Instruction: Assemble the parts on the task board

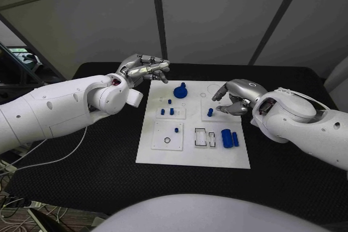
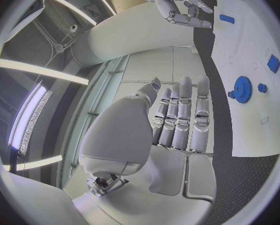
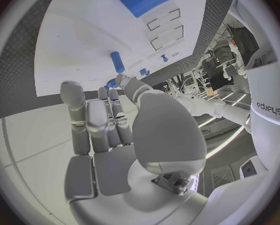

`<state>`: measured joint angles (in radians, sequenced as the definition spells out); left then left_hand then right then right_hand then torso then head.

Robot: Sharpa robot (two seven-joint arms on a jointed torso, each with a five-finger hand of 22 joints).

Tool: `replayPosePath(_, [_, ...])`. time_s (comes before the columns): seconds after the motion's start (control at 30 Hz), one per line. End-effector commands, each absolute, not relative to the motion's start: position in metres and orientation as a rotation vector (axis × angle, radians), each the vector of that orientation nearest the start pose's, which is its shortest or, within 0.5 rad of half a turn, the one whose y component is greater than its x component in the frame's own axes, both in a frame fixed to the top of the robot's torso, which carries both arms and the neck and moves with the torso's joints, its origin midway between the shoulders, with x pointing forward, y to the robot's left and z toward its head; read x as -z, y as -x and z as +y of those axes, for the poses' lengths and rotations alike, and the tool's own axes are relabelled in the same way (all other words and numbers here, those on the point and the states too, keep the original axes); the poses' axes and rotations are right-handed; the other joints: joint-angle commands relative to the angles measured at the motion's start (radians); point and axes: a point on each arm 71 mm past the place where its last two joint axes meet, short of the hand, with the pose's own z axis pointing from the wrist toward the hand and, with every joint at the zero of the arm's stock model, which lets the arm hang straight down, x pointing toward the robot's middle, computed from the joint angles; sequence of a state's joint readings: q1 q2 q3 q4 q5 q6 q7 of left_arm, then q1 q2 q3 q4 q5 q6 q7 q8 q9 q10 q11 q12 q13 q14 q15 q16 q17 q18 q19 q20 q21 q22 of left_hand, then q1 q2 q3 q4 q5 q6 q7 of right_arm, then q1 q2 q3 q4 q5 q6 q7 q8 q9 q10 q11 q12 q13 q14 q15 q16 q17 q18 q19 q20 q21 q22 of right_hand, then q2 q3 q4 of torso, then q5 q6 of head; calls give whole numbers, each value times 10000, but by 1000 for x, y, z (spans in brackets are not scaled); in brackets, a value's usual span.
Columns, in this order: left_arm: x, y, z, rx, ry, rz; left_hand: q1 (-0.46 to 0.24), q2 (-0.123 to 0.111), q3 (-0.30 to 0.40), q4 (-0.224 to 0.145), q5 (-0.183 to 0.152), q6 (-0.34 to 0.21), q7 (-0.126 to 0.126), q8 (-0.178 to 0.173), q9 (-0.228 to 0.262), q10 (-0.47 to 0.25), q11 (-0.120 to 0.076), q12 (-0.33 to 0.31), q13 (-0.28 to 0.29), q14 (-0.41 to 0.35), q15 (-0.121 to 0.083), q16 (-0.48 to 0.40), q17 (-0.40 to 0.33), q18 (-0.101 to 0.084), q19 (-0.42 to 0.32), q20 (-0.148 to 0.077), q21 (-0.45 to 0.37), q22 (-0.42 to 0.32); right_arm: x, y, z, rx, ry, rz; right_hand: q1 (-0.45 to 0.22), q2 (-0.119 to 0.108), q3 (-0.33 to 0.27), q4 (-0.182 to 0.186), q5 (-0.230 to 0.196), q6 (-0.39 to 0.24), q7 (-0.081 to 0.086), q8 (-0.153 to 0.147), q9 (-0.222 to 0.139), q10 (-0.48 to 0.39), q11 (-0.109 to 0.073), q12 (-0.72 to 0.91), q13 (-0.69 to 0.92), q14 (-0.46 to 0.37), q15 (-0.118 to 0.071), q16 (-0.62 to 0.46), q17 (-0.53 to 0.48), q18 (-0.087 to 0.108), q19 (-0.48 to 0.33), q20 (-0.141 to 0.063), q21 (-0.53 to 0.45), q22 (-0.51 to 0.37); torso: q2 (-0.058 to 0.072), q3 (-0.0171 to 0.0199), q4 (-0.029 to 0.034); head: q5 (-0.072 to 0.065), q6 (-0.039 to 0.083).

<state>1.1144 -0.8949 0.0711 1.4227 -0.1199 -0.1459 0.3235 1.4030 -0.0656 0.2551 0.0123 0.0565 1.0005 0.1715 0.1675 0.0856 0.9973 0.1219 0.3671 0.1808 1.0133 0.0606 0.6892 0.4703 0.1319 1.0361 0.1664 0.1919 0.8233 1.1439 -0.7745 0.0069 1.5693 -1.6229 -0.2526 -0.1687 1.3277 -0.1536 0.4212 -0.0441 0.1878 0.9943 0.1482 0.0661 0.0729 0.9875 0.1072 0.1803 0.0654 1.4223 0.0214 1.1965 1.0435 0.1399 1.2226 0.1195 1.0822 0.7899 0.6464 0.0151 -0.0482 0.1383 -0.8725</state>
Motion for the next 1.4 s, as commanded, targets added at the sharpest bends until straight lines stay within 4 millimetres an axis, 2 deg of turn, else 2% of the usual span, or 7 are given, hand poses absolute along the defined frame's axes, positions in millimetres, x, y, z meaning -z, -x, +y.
replayPosePath(0.03, [187, -501, 258, 15437, 10653, 14668, 49, -6, -22, -34, -24, -49, 38, 61, -8, -56, -15, -59, -9, 68, -5, -31, -14, 490, 83, -15, -67, -9, 193, -470, -145, -6577, 3392, 17019, 46, -46, -75, 7, 18, -52, -47, 0, -6, -76, 18, 32, -7, -6, -12, -40, -33, 65, -36, -1, -58, -39, 13, 4, 5, 33, -1])
replayPosePath(0.27, [187, -501, 258, 15440, 10651, 14666, 49, -6, -22, -34, -24, -49, 38, 61, -8, -56, -15, -59, -9, 68, -5, -31, -14, 490, 83, -15, -67, -9, 201, -472, -138, -6539, 3636, 17162, 68, -29, -89, 2, 23, -74, -60, -6, -9, -91, 23, 52, -2, -20, -7, -51, -53, 69, -52, 3, -78, -64, 9, -3, -12, 47, -1])
replayPosePath(0.4, [187, -501, 258, 15445, 10650, 14669, 49, -6, -22, -34, -24, -49, 38, 61, -8, -56, -15, -59, -9, 68, -5, -31, -14, 490, 83, -15, -67, -9, 204, -472, -134, -6539, 3757, 17214, 102, 17, -112, -1, 32, -108, -66, -7, -11, -23, 11, 147, 16, -25, -13, -40, -55, 66, -44, 5, -67, -41, 9, 6, -3, 55, -1])
replayPosePath(0.57, [187, -501, 258, 15452, 10649, 14677, 49, -6, -22, -34, -24, -49, 38, 61, -8, -56, -15, -59, -9, 68, -5, -31, -14, 490, 83, -15, -67, -9, 209, -471, -132, -6354, 4019, 17469, 150, 112, -116, 7, 43, -104, -76, 21, 2, 295, -70, 423, 43, 29, -71, 56, 17, 50, 42, -35, 23, 92, 11, -1, 9, 41, -1])
replayPosePath(0.9, [187, -501, 258, 15434, 10658, 14679, 49, -6, -22, -34, -24, -49, 38, 61, -8, -56, -15, -59, -9, 68, -5, -31, -14, 490, 83, -15, -67, -9, 215, -470, -131, -5998, 4360, 17750, 174, 197, -68, 27, 46, 108, -57, 117, 51, 569, -162, 605, 43, 99, -144, 157, 103, 25, 141, -96, 120, 232, 8, 4, -10, 42, -1])
replayPosePath(1.23, [187, -501, 259, 15425, 10663, 14684, 39, -3, -31, -30, -21, -48, 34, 69, -11, -47, -17, -53, -19, 75, -4, -41, -18, 489, 88, -14, -81, -23, 215, -470, -130, -5989, 4305, 17555, 258, 402, 118, 48, 31, 601, -34, 310, 145, 1026, -249, 799, 59, 261, -220, 355, 317, -55, 407, -171, 414, 652, 3, 0, -7, 50, -1])
replayPosePath(1.4, [187, -501, 259, 15426, 10667, 14695, 39, -3, -31, -30, -21, -48, 34, 69, -11, -47, -17, -53, -19, 75, -4, -41, -18, 489, 88, -14, -81, -23, 213, -471, -130, -6021, 4155, 17329, 279, 708, 255, 139, -148, 1003, -177, 481, 230, 1385, -383, 922, 91, 389, -310, 492, 479, -104, 586, -230, 615, 941, 1, 1, -11, 37, -1])
